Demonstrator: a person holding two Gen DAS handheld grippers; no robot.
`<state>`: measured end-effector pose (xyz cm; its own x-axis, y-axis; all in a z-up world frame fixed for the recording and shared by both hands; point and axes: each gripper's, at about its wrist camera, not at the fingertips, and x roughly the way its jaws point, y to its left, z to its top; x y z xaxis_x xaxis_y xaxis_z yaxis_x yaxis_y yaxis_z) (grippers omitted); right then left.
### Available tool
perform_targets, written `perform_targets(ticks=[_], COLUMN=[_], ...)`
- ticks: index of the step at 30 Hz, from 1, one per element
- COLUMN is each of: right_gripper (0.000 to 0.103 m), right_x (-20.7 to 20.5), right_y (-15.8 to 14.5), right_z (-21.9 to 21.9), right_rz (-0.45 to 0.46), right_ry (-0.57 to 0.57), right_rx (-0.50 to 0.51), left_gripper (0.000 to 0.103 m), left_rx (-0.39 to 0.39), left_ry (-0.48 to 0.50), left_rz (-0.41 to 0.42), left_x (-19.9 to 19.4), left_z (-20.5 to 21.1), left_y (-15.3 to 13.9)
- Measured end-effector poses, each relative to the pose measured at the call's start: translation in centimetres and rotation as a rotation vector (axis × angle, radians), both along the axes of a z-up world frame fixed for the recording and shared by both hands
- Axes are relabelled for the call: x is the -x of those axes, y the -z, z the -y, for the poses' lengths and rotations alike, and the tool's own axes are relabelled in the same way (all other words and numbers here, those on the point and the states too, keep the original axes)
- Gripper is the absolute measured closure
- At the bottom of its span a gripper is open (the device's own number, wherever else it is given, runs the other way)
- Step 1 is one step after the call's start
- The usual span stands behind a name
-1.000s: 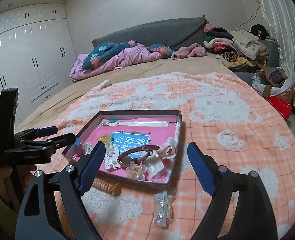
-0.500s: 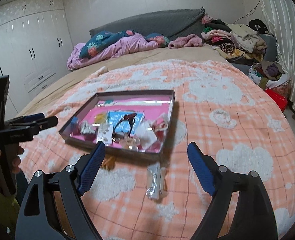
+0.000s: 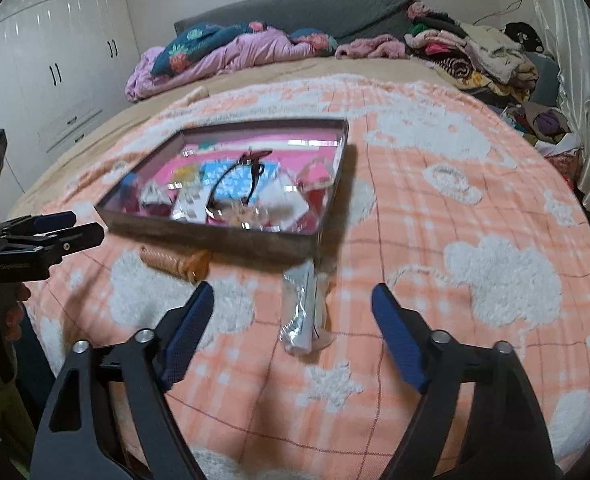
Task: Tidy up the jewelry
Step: 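Grasp the small clear packet with the right tool while the left tool grasps the coiled hair tie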
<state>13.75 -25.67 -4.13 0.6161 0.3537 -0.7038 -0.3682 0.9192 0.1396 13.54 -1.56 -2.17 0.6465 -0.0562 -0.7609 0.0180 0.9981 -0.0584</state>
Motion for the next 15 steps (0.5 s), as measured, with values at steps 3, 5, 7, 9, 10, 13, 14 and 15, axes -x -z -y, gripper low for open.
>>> perform_targets(ticks=[3, 5, 7, 9, 10, 13, 14, 15], right_gripper=[0.034, 0.037, 0.040, 0.047, 0.048, 0.068, 0.075, 0.076], right_x=[-0.7, -1.2, -1.7, -2.1, -2.3, -2.6, -2.6, -2.6], right_y=[1.2, 2.0, 2.8, 3.6, 3.9, 4.4, 4.4, 4.3], right_z=[0.1, 0.1, 0.0, -0.2, -0.2, 0.0, 0.1, 0.2], right_rz=[-0.035, -0.056, -0.075, -0.087, -0.091, -0.088, -0.089, -0.085], right_ry=[0.009, 0.013, 0.017, 0.014, 0.015, 0.015, 0.004, 0.004], right_rx=[-0.004, -0.011, -0.011, -0.005, -0.001, 0.007, -0.005, -0.005], left_gripper=[0.010, 0.010, 0.010, 0.010, 0.010, 0.010, 0.010, 0.010], left_rx=[0.007, 0.017, 0.022, 0.028, 0.033, 0.048, 0.051, 0.048], left_ry=[0.010, 0.019, 0.033, 0.048, 0.056, 0.077, 0.085, 0.088], left_rz=[-0.026, -0.042, -0.057, -0.072, -0.078, -0.097, -0.100, -0.102], left_x=[0.0, -0.1, -0.2, -0.5, -0.7, -1.4, -1.7, -2.0], left_z=[0.4, 0.7, 1.3, 1.9, 2.2, 3.2, 3.6, 3.9], left_y=[1.0, 1.6, 2.3, 3.0, 3.2, 4.0, 4.3, 4.5])
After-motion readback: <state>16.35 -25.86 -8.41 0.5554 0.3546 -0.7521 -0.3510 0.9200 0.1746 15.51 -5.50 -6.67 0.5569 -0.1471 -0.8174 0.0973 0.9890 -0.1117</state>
